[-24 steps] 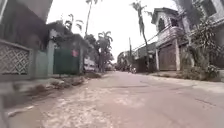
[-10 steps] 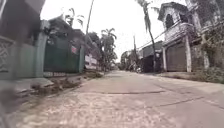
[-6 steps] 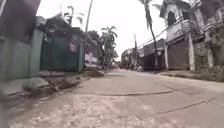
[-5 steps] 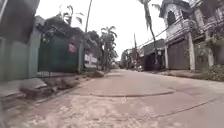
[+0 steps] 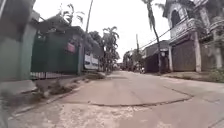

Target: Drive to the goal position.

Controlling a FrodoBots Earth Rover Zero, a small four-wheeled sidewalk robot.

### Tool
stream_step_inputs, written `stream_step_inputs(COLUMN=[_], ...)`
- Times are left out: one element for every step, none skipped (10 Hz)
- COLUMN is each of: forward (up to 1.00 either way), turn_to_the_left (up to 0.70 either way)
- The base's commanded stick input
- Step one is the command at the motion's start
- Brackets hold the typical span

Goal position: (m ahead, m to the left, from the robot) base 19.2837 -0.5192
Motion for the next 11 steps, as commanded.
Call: stream_step_inputs(forward=[0.85,0.85,0.85,0.85,0.85,0.85,0.85,0.85,0.85,0.85,0.85], turn_to_the_left=[0.0,0.0,0.0,0.0,0.0,0.0,0.0,-0.04,-0.27,-0.34,-0.25])
